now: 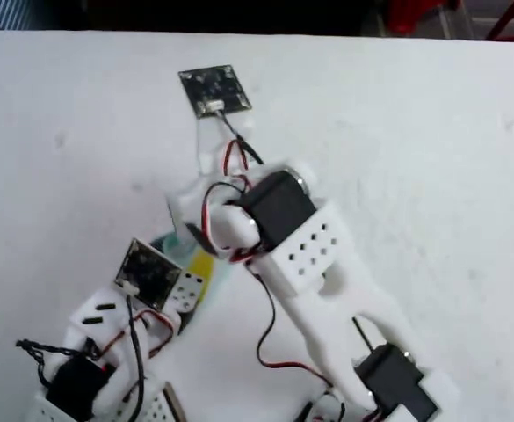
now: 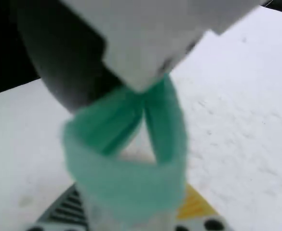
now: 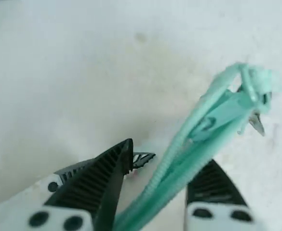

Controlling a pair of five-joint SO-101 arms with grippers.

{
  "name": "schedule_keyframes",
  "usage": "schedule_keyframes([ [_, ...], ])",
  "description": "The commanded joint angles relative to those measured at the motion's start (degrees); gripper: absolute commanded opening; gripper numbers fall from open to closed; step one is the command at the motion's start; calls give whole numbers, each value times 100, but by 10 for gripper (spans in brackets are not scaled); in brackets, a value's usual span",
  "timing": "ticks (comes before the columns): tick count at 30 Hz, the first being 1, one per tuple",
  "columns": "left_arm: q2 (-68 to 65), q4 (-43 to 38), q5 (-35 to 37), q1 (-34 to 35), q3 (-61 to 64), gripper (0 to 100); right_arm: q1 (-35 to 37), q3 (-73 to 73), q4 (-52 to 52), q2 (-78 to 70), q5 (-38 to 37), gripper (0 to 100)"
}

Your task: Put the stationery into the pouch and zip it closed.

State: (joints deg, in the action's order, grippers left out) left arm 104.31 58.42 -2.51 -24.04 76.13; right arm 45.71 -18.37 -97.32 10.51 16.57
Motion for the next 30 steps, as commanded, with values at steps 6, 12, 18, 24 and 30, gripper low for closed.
schedule_keyframes([
  [6,57,1090,712,75,-949,305,-593,-413,-110,215,-1635,15],
  [12,57,1459,484,708,-1512,308,-1138,-1459,-127,251,-4009,17],
  [18,57,1459,484,954,-1512,308,-1112,-1538,-145,277,-6198,17],
  [24,57,1459,475,1051,-1503,307,-1147,-1486,-154,488,-7200,16],
  [30,57,870,0,1042,-835,305,-1103,-941,-163,1490,-7815,16],
])
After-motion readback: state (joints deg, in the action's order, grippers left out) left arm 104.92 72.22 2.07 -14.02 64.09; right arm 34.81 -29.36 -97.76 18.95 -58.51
